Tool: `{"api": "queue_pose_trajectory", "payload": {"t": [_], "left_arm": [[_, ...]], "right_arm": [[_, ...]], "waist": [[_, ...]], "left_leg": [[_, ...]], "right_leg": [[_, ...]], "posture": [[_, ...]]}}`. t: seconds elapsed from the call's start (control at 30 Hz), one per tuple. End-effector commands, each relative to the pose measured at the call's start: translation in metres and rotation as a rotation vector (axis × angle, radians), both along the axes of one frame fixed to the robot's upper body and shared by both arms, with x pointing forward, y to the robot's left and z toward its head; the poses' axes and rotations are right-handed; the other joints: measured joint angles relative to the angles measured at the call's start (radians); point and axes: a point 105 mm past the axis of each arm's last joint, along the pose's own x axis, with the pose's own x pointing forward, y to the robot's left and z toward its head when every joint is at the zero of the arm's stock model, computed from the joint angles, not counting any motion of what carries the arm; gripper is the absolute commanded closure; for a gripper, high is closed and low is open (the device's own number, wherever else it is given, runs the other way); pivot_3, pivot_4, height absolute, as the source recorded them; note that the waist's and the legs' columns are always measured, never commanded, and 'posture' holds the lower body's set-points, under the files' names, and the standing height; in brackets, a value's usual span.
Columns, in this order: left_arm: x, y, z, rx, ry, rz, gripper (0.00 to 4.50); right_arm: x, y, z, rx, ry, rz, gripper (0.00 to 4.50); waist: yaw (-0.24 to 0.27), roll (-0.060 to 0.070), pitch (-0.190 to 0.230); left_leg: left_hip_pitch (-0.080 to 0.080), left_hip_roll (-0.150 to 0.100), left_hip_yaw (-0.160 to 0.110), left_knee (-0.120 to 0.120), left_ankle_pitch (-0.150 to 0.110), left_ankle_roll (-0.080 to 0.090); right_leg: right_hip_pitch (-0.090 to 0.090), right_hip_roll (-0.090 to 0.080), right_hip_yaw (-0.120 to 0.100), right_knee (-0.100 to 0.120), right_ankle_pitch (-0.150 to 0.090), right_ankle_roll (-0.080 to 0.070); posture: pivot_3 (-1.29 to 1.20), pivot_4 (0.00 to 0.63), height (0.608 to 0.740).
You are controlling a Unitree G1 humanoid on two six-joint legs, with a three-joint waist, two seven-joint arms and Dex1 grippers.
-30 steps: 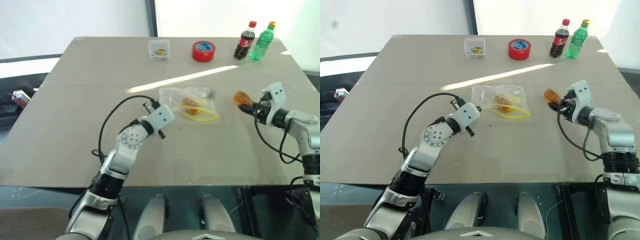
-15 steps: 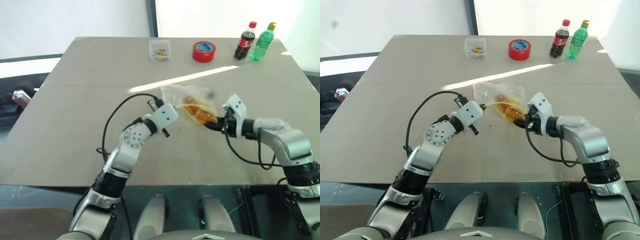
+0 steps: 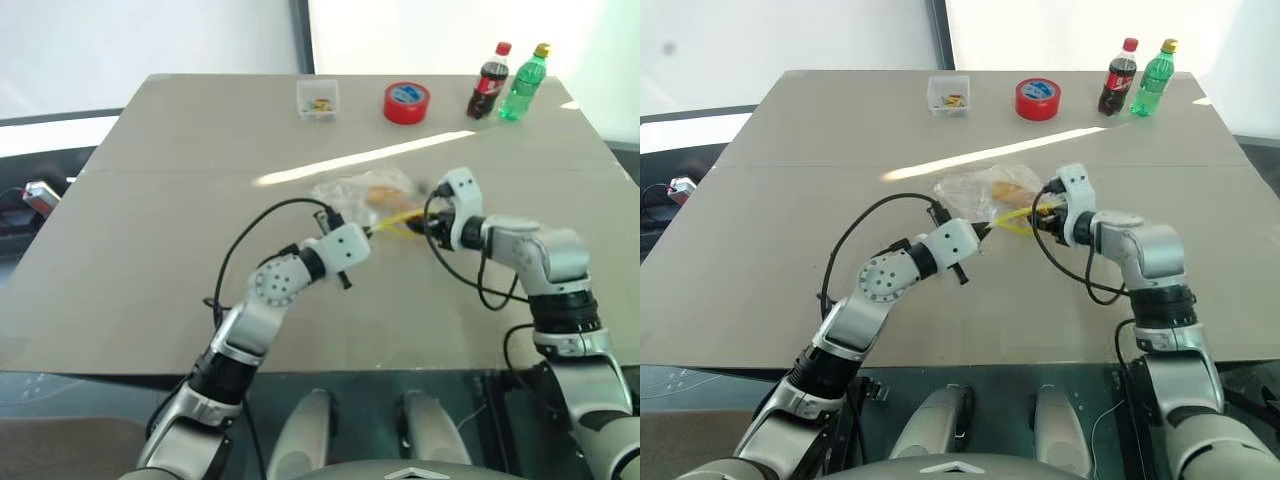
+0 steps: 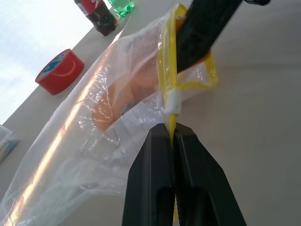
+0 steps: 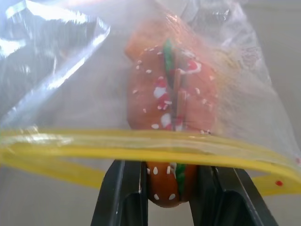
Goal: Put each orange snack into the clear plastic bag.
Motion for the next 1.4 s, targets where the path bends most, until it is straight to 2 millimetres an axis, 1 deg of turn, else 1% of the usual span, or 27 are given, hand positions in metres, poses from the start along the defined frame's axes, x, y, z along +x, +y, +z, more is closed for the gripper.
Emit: {"api": "queue_pose_trajectory", "payload": {"t": [0.03,0.07,0.17,0.23,0.27,0.33,0.47,0.53,0.6,0.67,0.73,0.83,1.0,1.1,1.3,1.4], "left_arm": [[-0.005,-0.003,0.012,-0.015,-0.052,-0.027,4.50],[-0.005,-0.003,0.012,-0.015,-0.051,-0.027,4.50],[-0.004,-0.002,0.012,-0.023,-0.045,-0.019,4.50],[-0.002,-0.001,0.011,-0.033,-0.036,-0.006,4.50],[0.000,0.001,0.011,-0.057,-0.022,0.018,4.50],[0.004,0.005,0.010,-0.082,-0.004,0.055,4.50],[0.010,0.015,0.007,-0.097,0.017,0.116,4.50],[0.011,0.017,0.006,-0.102,0.022,0.125,4.50],[0.011,0.017,0.006,-0.102,0.023,0.125,4.50],[0.011,0.016,0.006,-0.105,0.025,0.123,4.50],[0.010,0.015,0.005,-0.106,0.030,0.119,4.50],[0.010,0.012,0.003,-0.104,0.035,0.110,4.50],[0.010,0.010,0.003,-0.105,0.038,0.106,4.50],[0.011,0.010,0.003,-0.104,0.035,0.107,4.50],[0.012,0.012,0.004,-0.108,0.032,0.113,4.50],[0.011,0.013,0.003,-0.109,0.034,0.116,4.50]], "right_arm": [[0.004,0.002,0.025,0.062,-0.093,-0.007,2.55],[0.004,0.005,0.026,0.072,-0.094,-0.006,1.89],[0.002,0.011,0.026,0.074,-0.094,-0.003,0.70],[-0.007,0.016,0.018,0.008,-0.105,0.053,0.70],[-0.015,0.018,0.014,-0.026,-0.112,0.115,0.70],[-0.027,0.019,0.011,-0.045,-0.112,0.191,0.70],[-0.044,-0.003,0.006,-0.133,-0.136,0.284,0.70],[-0.049,-0.015,0.004,-0.179,-0.143,0.316,0.70],[-0.048,-0.030,0.002,-0.243,-0.153,0.300,0.70],[-0.039,-0.048,-0.002,-0.346,-0.170,0.248,0.70],[-0.033,-0.057,-0.007,-0.440,-0.197,0.228,0.70],[-0.020,-0.056,-0.011,-0.525,-0.262,0.202,0.70],[-0.007,-0.041,-0.011,-0.568,-0.360,0.198,0.70],[-0.004,-0.037,-0.010,-0.575,-0.393,0.197,1.49],[-0.003,-0.035,-0.011,-0.570,-0.398,0.206,4.45],[-0.004,-0.037,-0.012,-0.566,-0.389,0.202,4.45]], "waist": [[0.000,0.000,0.000],[0.000,0.000,0.000],[-0.001,0.000,0.000],[-0.001,0.000,0.000],[-0.001,0.000,0.000],[0.002,0.000,0.000],[0.000,0.000,0.000],[0.002,0.000,0.000],[0.000,0.000,0.000],[-0.004,0.000,0.000],[-0.003,0.000,0.000],[-0.004,0.000,0.000],[-0.002,0.000,0.000],[0.002,0.000,0.000],[0.003,0.000,0.000],[0.002,0.000,0.000]], "left_leg": [[0.000,0.000,0.000,0.000,0.000,0.000],[0.000,0.000,0.001,0.000,0.000,0.000],[0.000,0.000,0.001,0.000,0.000,0.000],[0.000,0.000,0.001,0.000,0.000,0.000],[0.000,0.000,0.001,0.000,0.000,0.000],[0.000,0.000,0.001,0.000,0.000,0.000],[0.000,0.000,0.001,0.000,0.000,0.000],[0.000,0.000,0.001,0.000,0.000,0.000],[0.000,0.000,0.001,0.000,0.000,0.000],[0.000,0.000,0.002,0.000,0.000,0.000],[0.000,0.000,0.002,0.000,0.000,0.000],[0.000,0.000,0.002,0.000,0.000,0.000],[0.000,0.000,0.002,0.000,0.000,0.000],[0.000,0.000,0.002,0.000,0.000,0.000],[0.000,0.000,0.002,0.000,0.000,0.000],[0.000,0.000,0.002,0.000,0.000,0.000]], "right_leg": [[0.000,0.000,0.000,0.000,0.000,0.000],[0.000,0.000,0.000,0.000,0.000,0.000],[0.000,0.000,0.000,0.000,0.000,0.000],[0.000,0.000,0.000,0.000,0.000,0.000],[0.000,0.000,0.000,0.000,0.000,0.000],[0.000,0.000,0.000,0.000,0.000,0.000],[0.000,0.000,-0.001,-0.001,0.000,0.000],[0.000,0.000,-0.001,-0.001,0.000,0.000],[0.000,0.000,-0.001,-0.001,0.000,0.000],[0.000,0.000,-0.001,-0.001,0.000,0.000],[0.000,0.000,-0.001,-0.001,0.000,0.000],[0.000,0.000,-0.001,-0.001,0.000,0.000],[0.000,0.000,0.000,-0.001,0.000,0.000],[0.000,0.000,0.000,-0.001,0.000,0.000],[0.000,0.000,0.000,-0.001,0.000,0.000],[0.000,0.000,0.000,-0.001,0.000,0.000]], "posture": [[0.00,0.150,0.740],[0.00,0.150,0.740],[0.00,0.150,0.740],[0.00,0.150,0.740],[0.00,0.150,0.740],[0.00,0.150,0.740],[0.00,0.150,0.740],[0.00,0.150,0.740],[0.00,0.150,0.740],[0.00,0.150,0.740],[0.00,0.150,0.740],[0.00,0.150,0.740],[0.00,0.150,0.740],[0.00,0.150,0.740],[0.00,0.150,0.740],[0.00,0.150,0.740]]}}
